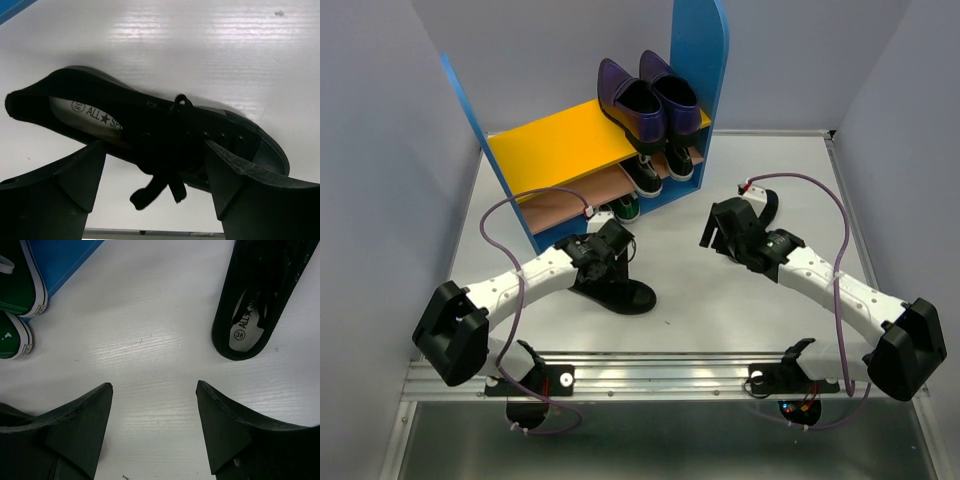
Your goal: Place and organize the shoes onto the shoe shelf
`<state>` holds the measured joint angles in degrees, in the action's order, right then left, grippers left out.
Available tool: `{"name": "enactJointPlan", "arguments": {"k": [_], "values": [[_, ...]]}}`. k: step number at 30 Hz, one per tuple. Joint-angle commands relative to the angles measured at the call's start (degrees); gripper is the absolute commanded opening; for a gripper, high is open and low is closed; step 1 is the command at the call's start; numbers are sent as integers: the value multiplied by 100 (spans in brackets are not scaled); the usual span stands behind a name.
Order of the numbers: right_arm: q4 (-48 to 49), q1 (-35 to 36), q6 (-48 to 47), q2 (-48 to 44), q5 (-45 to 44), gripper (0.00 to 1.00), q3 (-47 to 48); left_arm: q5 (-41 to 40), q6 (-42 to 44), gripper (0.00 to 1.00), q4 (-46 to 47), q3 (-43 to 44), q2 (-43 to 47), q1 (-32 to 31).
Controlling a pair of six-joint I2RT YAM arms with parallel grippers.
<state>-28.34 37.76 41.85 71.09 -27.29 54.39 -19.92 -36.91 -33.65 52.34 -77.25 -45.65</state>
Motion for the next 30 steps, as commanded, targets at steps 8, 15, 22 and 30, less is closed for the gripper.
{"name": "enactJointPlan", "arguments": {"k": [8,15,22,30], "values": [[21,12,-54,-78,-136,74,-8,611,87,76,561,-171,-272,522],[21,12,-54,-113,-180,74,37,1297,8,6,702,-198,-141,513],[21,12,25,-227,-189,74,-113,2501,-334,0,965,-110,369,417],[12,12,25,-359,-233,74,-200,2784,-817,0,1412,163,133,250]]}}
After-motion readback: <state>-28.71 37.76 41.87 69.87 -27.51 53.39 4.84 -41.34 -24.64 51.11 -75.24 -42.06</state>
